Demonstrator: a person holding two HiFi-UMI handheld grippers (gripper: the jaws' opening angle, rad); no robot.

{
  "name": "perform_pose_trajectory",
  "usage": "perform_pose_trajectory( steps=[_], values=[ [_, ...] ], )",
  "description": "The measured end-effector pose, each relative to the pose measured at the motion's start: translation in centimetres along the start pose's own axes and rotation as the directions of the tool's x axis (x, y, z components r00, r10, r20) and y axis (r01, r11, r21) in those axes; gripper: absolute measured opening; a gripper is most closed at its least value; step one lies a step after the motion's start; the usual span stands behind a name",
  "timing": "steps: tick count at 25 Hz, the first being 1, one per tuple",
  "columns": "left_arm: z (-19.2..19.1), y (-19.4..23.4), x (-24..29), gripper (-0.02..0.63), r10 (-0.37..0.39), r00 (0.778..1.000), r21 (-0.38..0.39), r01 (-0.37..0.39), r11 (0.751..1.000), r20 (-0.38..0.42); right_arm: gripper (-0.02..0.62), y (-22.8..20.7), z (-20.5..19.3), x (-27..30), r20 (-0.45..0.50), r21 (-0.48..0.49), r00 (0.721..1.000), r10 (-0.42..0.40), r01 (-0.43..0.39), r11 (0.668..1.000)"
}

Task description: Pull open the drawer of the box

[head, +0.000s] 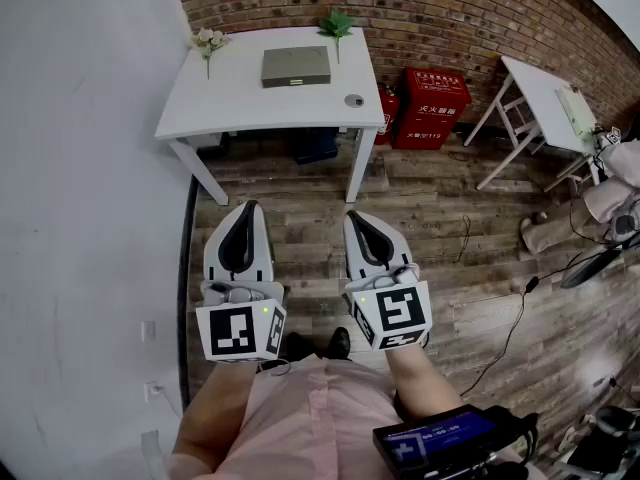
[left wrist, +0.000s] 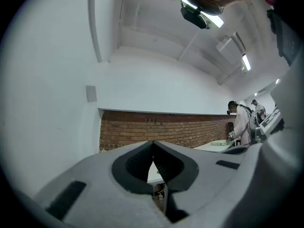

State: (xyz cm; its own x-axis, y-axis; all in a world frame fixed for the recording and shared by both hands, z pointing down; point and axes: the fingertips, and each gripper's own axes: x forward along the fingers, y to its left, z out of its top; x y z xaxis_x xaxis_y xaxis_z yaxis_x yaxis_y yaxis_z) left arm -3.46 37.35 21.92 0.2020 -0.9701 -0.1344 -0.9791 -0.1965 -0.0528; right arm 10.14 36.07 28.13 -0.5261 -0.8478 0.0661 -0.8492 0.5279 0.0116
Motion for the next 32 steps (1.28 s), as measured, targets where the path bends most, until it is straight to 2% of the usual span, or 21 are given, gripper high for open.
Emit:
perform_pose_trajectory(
  steps=[9,10,11,12,22,27,32],
  values=[
    [-0.5,-1.3,-0.2,0.007,0.031,0.999,-0.004,-0.031,1.0,-0.007,0.006,-1.6,-0.5,-0.6,0.011,0.024,1.0,-0.002,0.002,1.0],
    [-0.5,-1.5,-0.1,0.026,0.031,1.0,-0.014,-0.031,0.999,-0.005,0.048,-1.7,-0.5,-0.5,0.01,0.034,1.0,0.008,-0.009,0.999],
    [-0.6,-1.7,-0.1,0.114,0.026,1.0,-0.027,-0.026,0.999,-0.003,0.141,-1.8,-0.6,-0.4,0.009,0.041,1.0,0.02,-0.021,0.999],
    [-0.7,-1.9,0.0,0.16,0.025,1.0,-0.037,-0.025,0.999,-0.003,0.15,-2.0,-0.7,-0.4,0.009,0.042,1.0,0.027,-0.027,0.999],
    [-2.7,-0.9,1.1,0.129,0.081,0.996,-0.024,-0.082,0.996,-0.044,0.112,-3.4,-2.4,1.9,-0.02,0.032,0.999,0.04,-0.04,0.999],
    [-4.9,1.8,3.9,0.121,0.086,0.995,-0.034,-0.088,0.996,-0.058,0.107,-3.6,-3.7,6.0,-0.041,0.03,0.998,0.037,-0.036,0.999],
    [-7.3,5.5,8.9,0.12,0.063,0.995,-0.049,-0.067,0.997,-0.082,0.104,-4.4,-4.9,12.0,-0.067,0.032,0.998,0.012,-0.01,0.999]
  ],
)
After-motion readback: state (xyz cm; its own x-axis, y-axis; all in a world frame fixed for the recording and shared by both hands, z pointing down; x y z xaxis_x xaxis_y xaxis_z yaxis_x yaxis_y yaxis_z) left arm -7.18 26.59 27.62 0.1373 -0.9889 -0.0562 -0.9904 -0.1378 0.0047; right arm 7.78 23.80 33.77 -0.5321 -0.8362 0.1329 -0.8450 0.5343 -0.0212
